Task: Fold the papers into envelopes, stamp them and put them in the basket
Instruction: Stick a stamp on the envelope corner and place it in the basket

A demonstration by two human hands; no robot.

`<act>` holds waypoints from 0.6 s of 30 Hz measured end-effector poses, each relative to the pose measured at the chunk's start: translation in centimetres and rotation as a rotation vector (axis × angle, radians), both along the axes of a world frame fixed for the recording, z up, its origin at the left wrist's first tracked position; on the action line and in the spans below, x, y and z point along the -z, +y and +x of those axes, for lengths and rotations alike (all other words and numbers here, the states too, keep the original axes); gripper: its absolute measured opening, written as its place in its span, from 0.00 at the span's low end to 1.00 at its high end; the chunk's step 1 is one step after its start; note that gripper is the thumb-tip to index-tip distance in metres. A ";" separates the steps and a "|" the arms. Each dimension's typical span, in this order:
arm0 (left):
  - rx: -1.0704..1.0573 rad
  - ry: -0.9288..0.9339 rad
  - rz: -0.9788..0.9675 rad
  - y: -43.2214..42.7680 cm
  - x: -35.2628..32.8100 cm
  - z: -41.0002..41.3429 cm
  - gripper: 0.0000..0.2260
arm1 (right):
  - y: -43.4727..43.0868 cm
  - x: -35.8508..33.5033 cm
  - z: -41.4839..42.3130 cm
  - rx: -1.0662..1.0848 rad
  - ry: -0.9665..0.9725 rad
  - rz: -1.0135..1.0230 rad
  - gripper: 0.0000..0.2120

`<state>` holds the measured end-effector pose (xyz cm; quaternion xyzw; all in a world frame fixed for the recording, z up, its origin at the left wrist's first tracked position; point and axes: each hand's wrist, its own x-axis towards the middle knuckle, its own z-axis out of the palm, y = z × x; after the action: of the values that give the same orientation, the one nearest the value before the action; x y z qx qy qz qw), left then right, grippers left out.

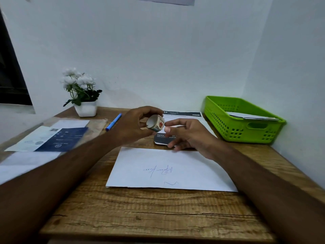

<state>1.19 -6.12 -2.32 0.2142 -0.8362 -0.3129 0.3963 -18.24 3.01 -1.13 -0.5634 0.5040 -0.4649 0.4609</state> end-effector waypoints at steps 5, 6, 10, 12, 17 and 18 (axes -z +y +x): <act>0.009 0.048 -0.028 0.5 -0.2 -0.2 0.29 | 0.0 -0.2 0.3 -0.021 -0.184 0.097 0.16; 0.007 0.053 -0.039 0.6 -0.2 -0.2 0.29 | 0.0 -0.3 0.3 -0.030 -0.203 0.113 0.16; -0.003 0.033 -0.066 0.7 -0.1 -0.6 0.31 | -0.1 -0.2 0.5 0.018 -0.213 0.065 0.13; -0.001 0.028 -0.073 0.8 0.0 -0.7 0.31 | -0.1 -0.2 0.5 0.051 -0.206 0.028 0.10; 0.007 0.026 -0.047 0.9 0.0 -0.8 0.31 | -0.1 -0.2 0.5 0.067 -0.199 -0.006 0.09; 0.006 0.028 -0.039 1.0 0.0 -0.8 0.31 | 0.0 -0.2 0.6 0.067 -0.199 -0.008 0.11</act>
<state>0.42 -5.15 -2.31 0.1994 -0.8370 -0.3009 0.4112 -17.69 2.97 -0.94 -0.4991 0.4724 -0.5356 0.4908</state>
